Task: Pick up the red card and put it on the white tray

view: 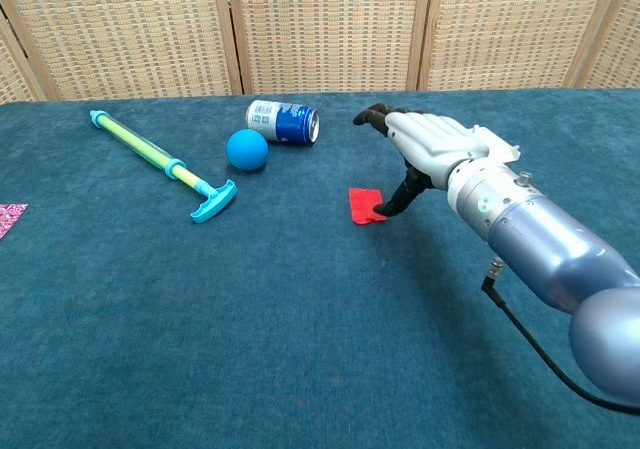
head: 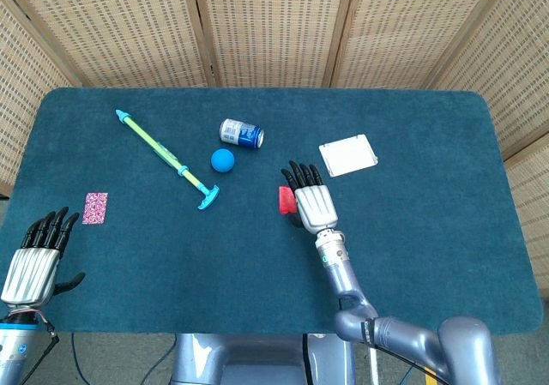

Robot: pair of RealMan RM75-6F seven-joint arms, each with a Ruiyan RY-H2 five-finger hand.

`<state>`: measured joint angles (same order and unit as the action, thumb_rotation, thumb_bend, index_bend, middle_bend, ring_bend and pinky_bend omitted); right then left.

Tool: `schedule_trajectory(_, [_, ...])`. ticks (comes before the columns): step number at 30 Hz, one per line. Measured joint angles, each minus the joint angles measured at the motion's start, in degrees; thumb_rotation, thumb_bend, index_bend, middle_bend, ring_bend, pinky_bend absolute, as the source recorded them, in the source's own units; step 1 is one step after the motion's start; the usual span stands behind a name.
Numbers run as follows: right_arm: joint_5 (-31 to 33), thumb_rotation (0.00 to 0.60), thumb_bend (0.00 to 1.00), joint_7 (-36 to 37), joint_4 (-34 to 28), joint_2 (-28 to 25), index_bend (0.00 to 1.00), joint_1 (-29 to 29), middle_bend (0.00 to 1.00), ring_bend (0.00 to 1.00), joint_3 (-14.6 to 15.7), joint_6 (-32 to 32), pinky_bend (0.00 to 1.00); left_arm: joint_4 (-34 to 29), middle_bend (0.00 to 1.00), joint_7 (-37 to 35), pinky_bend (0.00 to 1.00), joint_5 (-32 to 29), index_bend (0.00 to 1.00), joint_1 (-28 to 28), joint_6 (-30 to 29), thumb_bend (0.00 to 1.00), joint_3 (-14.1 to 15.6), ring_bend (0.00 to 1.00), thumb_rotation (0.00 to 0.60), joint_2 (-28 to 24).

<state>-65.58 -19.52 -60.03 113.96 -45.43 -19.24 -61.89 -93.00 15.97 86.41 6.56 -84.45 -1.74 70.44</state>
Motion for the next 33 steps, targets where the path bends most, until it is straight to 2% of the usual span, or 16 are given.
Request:
schedule_trajectory(7, [1.11,0.600,0.29,0.13,2.07,1.26,0.15,-0.52,0.00,0.00,-0.41,1.27,0.00,0.02,0.00,-0.29,0.09,-0.06,0.00,0.02,0.08,0.08,0.02,0.00,0.600,-0.10])
schedule_trajectory(33, [1.56,0.600,0.29,7.09,19.08,8.61,0.16,-5.68,0.00,0.00,-2.03,8.35,0.00,1.69,0.00,-0.23,0.09,-2.57,0.00,0.81,1.79,0.08,-0.82,0.00,0.600,0.79])
